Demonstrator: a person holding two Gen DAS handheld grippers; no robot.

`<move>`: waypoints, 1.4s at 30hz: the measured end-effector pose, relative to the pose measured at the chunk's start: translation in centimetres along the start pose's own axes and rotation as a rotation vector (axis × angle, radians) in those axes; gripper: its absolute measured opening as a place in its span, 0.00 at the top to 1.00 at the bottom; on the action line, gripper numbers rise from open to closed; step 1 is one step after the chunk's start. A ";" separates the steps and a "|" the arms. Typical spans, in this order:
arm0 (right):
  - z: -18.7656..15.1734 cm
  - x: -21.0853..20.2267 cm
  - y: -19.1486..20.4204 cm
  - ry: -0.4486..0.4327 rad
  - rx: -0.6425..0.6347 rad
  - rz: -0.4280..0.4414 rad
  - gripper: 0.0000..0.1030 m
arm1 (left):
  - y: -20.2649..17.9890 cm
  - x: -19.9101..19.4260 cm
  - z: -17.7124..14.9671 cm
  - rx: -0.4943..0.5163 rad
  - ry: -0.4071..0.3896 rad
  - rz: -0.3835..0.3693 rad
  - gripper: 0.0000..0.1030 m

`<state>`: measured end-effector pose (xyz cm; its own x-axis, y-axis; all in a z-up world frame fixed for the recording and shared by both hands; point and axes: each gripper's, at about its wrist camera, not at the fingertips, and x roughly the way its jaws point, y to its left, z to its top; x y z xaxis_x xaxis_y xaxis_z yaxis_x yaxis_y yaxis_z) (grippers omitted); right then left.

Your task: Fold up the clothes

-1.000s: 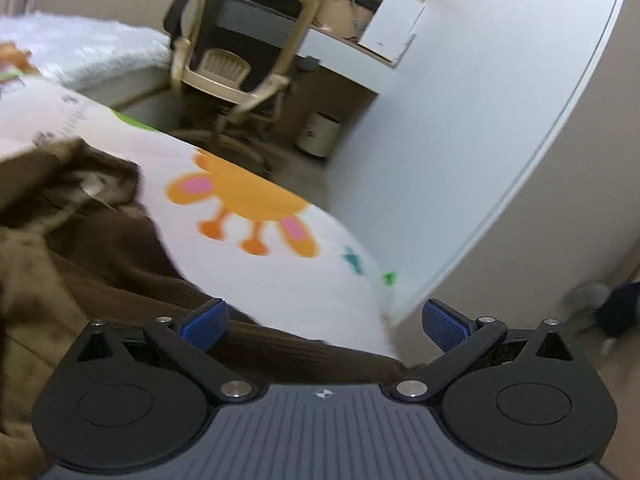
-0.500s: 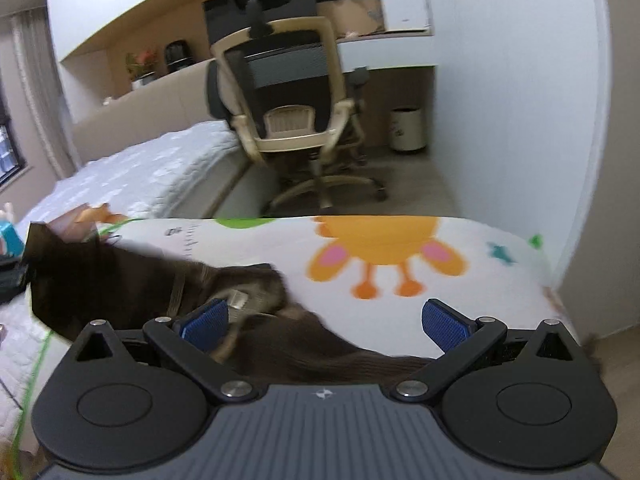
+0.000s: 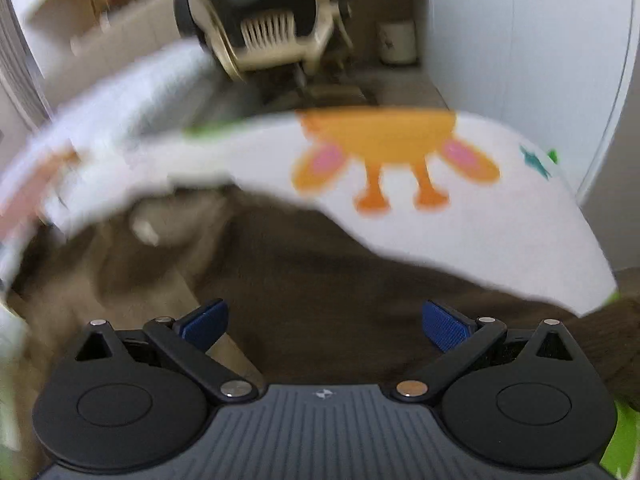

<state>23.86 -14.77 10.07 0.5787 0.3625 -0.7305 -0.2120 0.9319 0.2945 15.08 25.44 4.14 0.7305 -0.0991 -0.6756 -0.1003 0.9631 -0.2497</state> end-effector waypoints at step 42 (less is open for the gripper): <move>-3.6 -6.0 0.8 -0.233 -0.297 -0.161 0.00 | -14.4 13.5 5.3 -0.007 0.117 -0.319 0.00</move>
<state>17.38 -16.17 12.50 0.7790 0.2303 -0.5833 -0.3027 0.9527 -0.0282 29.95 11.58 2.26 0.6431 -0.4234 -0.6381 0.1160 0.8775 -0.4654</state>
